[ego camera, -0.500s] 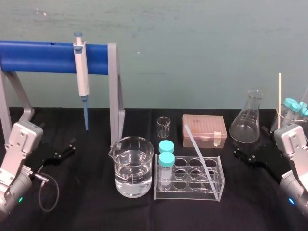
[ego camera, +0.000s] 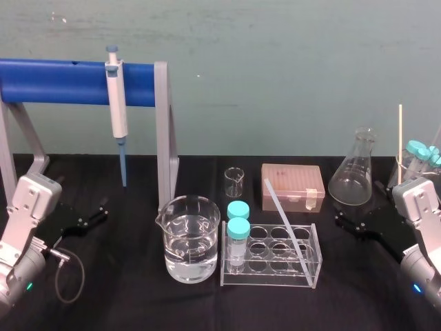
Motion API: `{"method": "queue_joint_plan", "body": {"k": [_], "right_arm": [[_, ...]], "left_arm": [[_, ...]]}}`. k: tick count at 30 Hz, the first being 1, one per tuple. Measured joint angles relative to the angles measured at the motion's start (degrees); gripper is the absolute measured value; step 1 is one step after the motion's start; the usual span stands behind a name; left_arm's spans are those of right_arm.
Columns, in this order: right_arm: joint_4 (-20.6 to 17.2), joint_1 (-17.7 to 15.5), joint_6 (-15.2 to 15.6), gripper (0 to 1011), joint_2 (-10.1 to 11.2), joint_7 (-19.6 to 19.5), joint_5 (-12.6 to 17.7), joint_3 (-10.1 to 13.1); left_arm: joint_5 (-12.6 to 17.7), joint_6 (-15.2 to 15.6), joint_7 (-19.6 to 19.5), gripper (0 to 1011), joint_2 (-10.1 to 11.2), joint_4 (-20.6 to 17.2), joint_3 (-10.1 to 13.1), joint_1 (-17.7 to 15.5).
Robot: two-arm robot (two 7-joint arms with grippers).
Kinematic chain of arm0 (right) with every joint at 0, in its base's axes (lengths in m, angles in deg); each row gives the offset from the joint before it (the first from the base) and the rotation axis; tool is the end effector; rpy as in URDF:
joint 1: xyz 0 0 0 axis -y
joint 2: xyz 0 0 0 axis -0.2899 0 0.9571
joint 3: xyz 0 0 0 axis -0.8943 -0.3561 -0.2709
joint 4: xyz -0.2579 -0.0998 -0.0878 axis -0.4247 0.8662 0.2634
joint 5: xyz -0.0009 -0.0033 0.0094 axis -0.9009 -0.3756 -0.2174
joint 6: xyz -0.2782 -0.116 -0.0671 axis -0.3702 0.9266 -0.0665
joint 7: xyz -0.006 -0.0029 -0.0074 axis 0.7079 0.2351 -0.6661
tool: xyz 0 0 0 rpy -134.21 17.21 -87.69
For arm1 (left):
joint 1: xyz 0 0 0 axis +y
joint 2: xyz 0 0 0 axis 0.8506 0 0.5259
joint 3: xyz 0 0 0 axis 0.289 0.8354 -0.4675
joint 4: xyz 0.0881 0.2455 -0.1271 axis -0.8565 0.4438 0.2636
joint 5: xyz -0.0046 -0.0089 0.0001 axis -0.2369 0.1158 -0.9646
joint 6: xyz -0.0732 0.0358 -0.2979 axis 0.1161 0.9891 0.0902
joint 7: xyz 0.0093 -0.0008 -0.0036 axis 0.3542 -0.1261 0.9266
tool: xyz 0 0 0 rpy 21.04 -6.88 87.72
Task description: Pick up the stirring rod with one hand, then place it down.
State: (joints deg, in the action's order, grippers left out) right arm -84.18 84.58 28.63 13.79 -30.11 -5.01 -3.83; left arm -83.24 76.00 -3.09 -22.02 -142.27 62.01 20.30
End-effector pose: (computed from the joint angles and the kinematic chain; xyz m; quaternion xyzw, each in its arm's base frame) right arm 0.3580 -0.0828 -0.3023 -0.1415 -0.1324 -0.5799 0.7913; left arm 0.3581 0.0826 -0.3023 0.1415 -0.1324 0.5799 0.7913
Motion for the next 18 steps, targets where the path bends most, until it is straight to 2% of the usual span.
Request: {"method": "queue_joint_plan", "body": {"k": [18], "right_arm": [[0.00,0.00,0.00,1000,0.00,0.00,0.00,0.00]], "left_arm": [[0.00,0.00,0.00,1000,0.00,0.00,0.00,0.00]]}}
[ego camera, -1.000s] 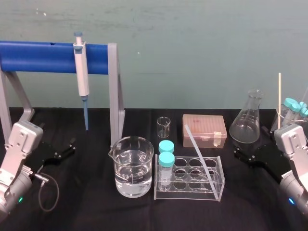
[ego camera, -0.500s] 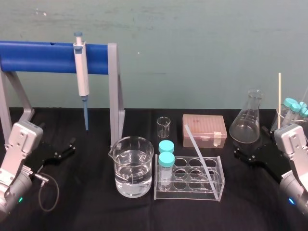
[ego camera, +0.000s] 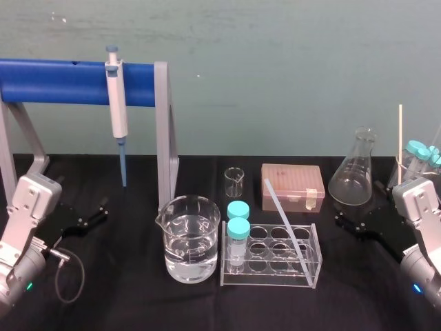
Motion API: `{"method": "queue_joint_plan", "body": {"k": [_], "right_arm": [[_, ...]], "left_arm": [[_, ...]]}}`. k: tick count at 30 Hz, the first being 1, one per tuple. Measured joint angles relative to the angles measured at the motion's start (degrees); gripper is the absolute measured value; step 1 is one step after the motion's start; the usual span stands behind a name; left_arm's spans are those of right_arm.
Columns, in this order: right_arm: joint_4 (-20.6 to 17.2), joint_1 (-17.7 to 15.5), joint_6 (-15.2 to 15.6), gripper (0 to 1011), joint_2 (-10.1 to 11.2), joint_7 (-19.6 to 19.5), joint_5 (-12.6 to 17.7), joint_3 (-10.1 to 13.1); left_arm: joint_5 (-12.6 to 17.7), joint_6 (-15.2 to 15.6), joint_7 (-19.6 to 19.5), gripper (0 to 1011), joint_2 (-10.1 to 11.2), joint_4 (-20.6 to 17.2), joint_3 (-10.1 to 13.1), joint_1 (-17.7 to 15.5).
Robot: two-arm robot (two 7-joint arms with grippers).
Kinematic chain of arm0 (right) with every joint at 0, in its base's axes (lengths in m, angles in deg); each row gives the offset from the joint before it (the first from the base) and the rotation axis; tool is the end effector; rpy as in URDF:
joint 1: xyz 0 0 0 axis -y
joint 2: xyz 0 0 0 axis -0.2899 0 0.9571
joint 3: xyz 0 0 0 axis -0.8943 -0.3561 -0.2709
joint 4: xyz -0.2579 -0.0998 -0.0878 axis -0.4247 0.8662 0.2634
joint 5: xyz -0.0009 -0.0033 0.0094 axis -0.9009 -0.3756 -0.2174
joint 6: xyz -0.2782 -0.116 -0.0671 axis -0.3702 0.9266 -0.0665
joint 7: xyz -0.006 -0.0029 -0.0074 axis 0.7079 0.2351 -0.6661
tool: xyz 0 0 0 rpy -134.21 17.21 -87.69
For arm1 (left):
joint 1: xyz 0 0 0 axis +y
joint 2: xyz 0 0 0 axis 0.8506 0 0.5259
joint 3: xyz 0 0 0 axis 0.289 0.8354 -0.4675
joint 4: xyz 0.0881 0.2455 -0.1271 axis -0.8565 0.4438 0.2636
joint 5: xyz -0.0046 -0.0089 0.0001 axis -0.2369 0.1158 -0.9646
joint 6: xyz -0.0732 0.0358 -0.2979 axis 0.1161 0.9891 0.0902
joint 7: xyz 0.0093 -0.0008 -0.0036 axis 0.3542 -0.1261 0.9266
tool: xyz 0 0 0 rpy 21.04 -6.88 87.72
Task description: Pick up the stirring rod with one hand, then place it down.
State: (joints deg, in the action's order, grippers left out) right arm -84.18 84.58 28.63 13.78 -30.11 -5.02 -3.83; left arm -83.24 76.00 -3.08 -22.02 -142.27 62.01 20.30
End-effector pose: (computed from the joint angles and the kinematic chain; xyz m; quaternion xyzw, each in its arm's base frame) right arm 0.3580 -0.0827 -0.3023 -0.1415 -0.1325 -0.5799 0.7913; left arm 0.3581 0.0826 -0.3023 0.1414 -0.1324 0.5800 0.7913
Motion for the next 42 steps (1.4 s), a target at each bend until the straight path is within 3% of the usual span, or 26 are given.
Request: {"method": "queue_joint_plan", "body": {"k": [24,27,33,35,37,39,42], "right_arm": [[0.00,0.00,0.00,1000,-0.01,0.02,-0.01,0.03],[0.00,-0.01,0.40,1000,-0.14,1.00,0.62,0.90],[-2.83,-0.75,3.79,1000,0.95,6.38,6.69,4.15],[-5.54,-1.45,7.50,1000,2.06,10.88,11.90,6.26],[-6.25,-1.61,8.49,1000,2.36,12.05,13.11,6.79],[-8.87,-2.10,12.12,1000,3.38,16.23,17.43,8.28],[-10.39,-2.23,13.92,1000,3.85,18.92,19.57,8.96]], "left_arm": [[0.00,0.00,0.00,1000,0.00,0.00,0.00,0.00],[0.00,0.00,0.00,1000,0.00,0.00,0.00,0.00],[0.00,0.00,0.00,1000,0.00,0.00,0.00,0.00],[0.00,0.00,0.00,1000,0.00,0.00,0.00,0.00],[0.00,0.00,0.00,1000,0.00,0.00,0.00,0.00],[0.00,0.00,0.00,1000,0.00,0.00,0.00,0.00],[0.00,0.00,0.00,1000,0.00,0.00,0.00,0.00]]}}
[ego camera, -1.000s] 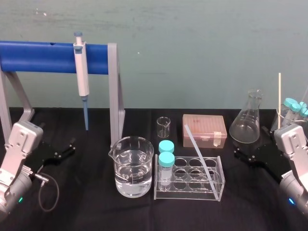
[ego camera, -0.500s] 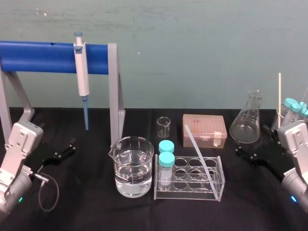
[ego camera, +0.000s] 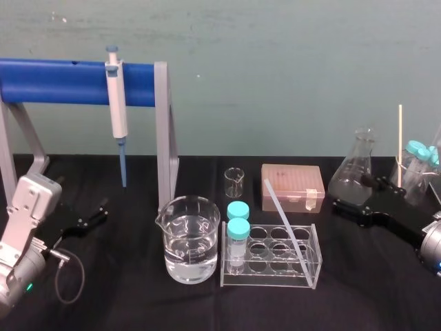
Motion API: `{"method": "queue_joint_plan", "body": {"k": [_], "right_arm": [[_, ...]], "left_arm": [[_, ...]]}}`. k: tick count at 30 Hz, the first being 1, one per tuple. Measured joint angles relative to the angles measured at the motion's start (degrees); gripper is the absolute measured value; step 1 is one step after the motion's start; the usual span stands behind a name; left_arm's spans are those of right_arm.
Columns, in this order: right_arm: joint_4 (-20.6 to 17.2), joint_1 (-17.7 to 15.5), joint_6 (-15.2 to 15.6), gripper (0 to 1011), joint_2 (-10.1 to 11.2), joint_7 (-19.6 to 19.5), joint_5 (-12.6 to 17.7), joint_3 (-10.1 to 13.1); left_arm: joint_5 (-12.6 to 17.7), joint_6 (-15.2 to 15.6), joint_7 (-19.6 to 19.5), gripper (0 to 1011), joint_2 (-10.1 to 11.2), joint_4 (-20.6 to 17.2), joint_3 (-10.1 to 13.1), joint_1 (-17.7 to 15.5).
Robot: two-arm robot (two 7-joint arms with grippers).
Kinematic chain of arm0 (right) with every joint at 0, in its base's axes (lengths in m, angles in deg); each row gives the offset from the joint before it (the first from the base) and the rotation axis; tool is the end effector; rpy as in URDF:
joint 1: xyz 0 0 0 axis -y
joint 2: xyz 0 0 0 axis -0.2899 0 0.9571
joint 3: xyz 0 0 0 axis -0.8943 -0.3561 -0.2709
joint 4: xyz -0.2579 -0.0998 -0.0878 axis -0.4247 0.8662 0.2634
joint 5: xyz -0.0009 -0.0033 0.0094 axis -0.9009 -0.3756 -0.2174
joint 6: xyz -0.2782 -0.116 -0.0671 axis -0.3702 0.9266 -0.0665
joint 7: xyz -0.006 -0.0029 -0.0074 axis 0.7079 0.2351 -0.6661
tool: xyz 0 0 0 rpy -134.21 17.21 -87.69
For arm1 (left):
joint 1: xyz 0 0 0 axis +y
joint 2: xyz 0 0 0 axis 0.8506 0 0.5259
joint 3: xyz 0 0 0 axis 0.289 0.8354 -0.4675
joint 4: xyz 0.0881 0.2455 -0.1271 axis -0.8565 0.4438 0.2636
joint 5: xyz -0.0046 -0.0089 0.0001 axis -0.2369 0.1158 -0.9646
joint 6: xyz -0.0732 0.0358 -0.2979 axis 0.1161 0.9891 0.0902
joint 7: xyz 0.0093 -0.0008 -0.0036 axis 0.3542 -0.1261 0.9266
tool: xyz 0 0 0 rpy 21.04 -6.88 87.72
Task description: Pick up the stirring rod with one hand, then place it down.
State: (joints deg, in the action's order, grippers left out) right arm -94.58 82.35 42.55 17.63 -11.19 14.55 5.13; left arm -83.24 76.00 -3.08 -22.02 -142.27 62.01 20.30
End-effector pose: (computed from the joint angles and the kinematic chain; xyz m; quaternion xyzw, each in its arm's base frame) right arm 0.3567 -0.1075 -0.2359 -0.0781 0.0159 -0.4910 0.8675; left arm 0.3581 0.0826 -0.3023 0.1414 -0.1324 0.5800 0.7913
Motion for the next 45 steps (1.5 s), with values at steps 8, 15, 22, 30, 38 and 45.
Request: {"method": "queue_joint_plan", "body": {"k": [8,15,22,30,38,45], "right_arm": [[-2.74,1.90,3.08,1000,0.59,7.64,1.23,-1.64],[-1.99,5.24,4.24,1000,-0.01,11.70,-0.89,-5.62],[-0.15,8.39,6.44,1000,-0.96,12.48,-3.72,-9.01],[2.78,11.09,8.15,1000,-3.40,11.48,-6.31,-11.05],[4.85,12.48,8.43,1000,-5.19,11.35,-7.43,-11.72],[5.99,13.04,8.57,1000,-6.11,11.31,-8.18,-11.95]], "left_arm": [[0.00,0.00,0.00,1000,0.00,0.00,0.00,0.00],[0.00,0.00,0.00,1000,0.00,0.00,0.00,0.00],[0.00,0.00,0.00,1000,0.00,0.00,0.00,0.00],[0.00,0.00,0.00,1000,0.00,0.00,0.00,0.00],[0.00,0.00,0.00,1000,0.00,0.00,0.00,0.00],[0.00,0.00,0.00,1000,0.00,0.00,0.00,0.00]]}}
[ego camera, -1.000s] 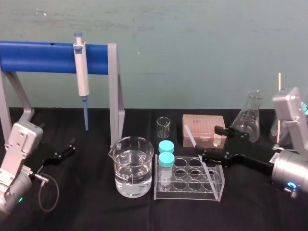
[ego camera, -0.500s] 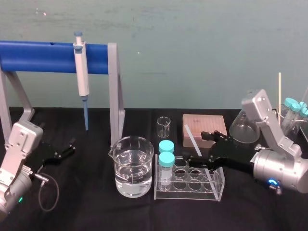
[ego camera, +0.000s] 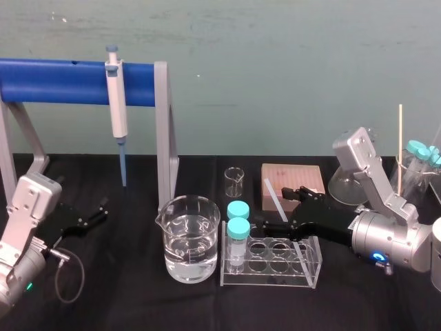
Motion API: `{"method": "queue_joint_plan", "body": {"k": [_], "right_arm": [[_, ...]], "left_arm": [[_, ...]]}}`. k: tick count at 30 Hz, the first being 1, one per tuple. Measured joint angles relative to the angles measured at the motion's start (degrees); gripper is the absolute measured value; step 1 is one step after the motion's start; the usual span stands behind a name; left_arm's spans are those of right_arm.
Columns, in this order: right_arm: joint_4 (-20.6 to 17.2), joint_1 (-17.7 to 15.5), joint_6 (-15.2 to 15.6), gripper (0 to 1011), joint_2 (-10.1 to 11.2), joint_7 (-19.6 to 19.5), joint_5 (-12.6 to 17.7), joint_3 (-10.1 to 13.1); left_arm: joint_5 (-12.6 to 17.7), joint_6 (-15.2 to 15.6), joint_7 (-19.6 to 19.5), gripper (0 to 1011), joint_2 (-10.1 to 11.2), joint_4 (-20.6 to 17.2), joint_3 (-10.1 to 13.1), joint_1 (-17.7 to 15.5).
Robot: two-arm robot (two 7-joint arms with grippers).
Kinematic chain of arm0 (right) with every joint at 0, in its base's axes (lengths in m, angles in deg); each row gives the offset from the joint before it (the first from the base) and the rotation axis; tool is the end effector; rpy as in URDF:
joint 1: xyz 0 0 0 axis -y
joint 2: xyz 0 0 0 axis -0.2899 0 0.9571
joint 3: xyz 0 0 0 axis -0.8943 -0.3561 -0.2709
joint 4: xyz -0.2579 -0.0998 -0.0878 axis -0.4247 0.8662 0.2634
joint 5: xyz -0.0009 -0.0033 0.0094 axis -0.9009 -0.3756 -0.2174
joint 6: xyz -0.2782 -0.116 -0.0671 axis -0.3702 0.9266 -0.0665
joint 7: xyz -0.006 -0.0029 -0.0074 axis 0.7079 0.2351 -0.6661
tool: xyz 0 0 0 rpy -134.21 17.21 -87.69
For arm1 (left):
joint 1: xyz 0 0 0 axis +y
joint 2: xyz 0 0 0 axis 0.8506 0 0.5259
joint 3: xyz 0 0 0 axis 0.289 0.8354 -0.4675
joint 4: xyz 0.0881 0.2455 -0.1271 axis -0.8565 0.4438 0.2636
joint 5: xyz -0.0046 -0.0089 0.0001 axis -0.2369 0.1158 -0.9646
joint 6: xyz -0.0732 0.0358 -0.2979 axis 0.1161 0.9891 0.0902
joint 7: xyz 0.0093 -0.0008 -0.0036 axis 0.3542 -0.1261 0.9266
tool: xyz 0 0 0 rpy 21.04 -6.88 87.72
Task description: Pick up the stirring rod with one hand, then place it down.
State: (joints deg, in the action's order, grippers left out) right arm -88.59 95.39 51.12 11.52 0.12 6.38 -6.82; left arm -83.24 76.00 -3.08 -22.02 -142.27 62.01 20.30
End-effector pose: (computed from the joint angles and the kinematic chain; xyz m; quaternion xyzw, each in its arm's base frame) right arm 0.4011 -0.0420 -0.2273 -0.1586 0.0217 -0.3535 0.9216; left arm 0.3581 0.0826 -0.3023 0.1414 -0.1324 0.5800 0.7913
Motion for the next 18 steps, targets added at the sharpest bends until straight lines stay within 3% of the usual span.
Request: {"method": "queue_joint_plan", "body": {"k": [10,18], "right_arm": [[-0.07,-0.06,0.01,1000,0.08,-0.01,0.05,0.01],[-0.15,-0.10,0.01,853,0.13,-0.01,0.12,0.04]], "left_arm": [[0.00,0.00,0.00,1000,0.00,0.00,0.00,0.00],[0.00,0.00,0.00,1000,0.00,0.00,0.00,0.00]]}}
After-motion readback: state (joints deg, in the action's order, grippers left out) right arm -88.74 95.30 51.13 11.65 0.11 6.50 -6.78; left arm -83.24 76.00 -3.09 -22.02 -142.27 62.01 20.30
